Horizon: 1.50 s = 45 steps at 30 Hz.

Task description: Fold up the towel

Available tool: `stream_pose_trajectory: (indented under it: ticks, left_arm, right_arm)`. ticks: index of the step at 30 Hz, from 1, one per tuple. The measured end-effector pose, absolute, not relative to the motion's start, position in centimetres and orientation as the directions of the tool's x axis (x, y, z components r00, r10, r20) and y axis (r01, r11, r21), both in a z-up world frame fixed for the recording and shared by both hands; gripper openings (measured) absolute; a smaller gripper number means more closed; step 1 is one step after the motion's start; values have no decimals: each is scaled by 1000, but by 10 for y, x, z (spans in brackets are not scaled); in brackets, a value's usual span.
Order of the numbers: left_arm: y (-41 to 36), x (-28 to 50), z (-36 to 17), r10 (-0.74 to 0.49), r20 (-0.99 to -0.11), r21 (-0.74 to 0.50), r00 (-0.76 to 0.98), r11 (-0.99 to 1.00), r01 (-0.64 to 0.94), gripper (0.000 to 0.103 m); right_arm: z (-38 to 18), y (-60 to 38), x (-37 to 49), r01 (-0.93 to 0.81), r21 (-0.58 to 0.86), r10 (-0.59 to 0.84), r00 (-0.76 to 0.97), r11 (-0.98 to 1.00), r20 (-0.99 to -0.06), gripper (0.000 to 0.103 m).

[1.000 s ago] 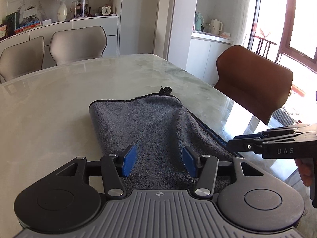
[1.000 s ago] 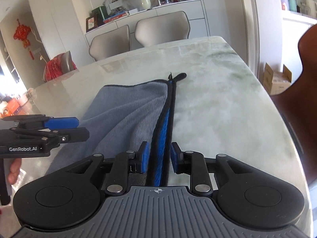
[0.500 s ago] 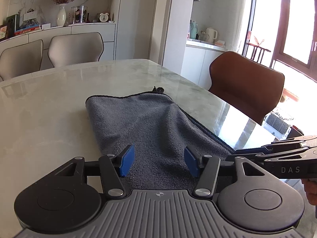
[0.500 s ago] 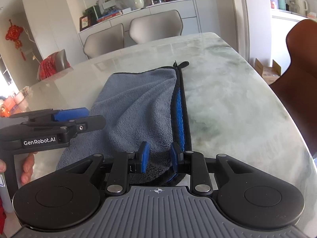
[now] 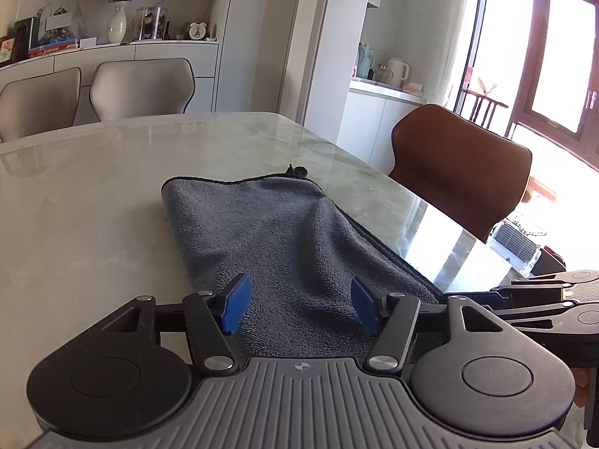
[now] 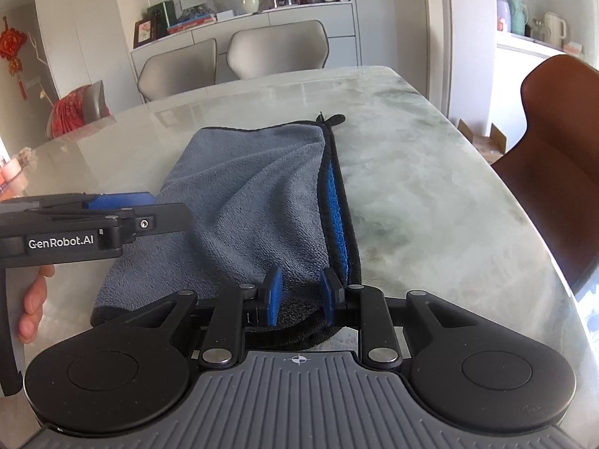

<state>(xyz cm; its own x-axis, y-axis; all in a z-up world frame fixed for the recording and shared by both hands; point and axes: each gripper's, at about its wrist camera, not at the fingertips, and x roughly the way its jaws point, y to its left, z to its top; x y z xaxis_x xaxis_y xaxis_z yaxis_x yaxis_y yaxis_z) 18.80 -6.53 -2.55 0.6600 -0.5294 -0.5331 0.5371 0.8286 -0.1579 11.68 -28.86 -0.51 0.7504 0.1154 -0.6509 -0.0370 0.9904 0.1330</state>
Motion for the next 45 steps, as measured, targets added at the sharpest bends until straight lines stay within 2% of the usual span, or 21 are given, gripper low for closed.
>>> stream_pose_trajectory:
  ticks: [6, 11, 19, 33, 37, 39, 42, 45]
  left_arm:
    - [-70, 186, -26, -542, -535, -151, 648, 816, 558, 63]
    - [-70, 187, -27, -549, -535, -159, 642, 812, 561, 63]
    - [-72, 183, -25, -564, -539, -167, 626, 799, 577, 64]
    - [-81, 174, -31, -542, -559, -112, 628, 800, 590, 64]
    - [-81, 174, -32, -542, -562, -109, 625, 797, 594, 64]
    - [-80, 174, -32, -541, -564, -107, 624, 797, 594, 64]
    - [-78, 174, -32, -542, -571, -115, 616, 796, 594, 64]
    - [-76, 172, -32, -543, -576, -117, 611, 794, 596, 64]
  right_arm:
    - [-1, -294, 109, -4, 104, 71, 763, 995, -643, 23]
    - [4, -309, 100, -25, 217, 153, 787, 976, -598, 23]
    - [6, -313, 89, -79, 212, 190, 798, 974, -573, 23]
    - [-12, -329, 106, -39, 270, 205, 756, 962, -621, 24]
    - [-13, -322, 103, -44, 230, 180, 766, 972, -617, 23]
    - [-14, -315, 100, -60, 175, 157, 776, 983, -612, 15]
    - [-10, -315, 96, -70, 170, 158, 793, 983, -588, 6]
    - [-3, -322, 91, -62, 183, 155, 814, 981, -559, 6]
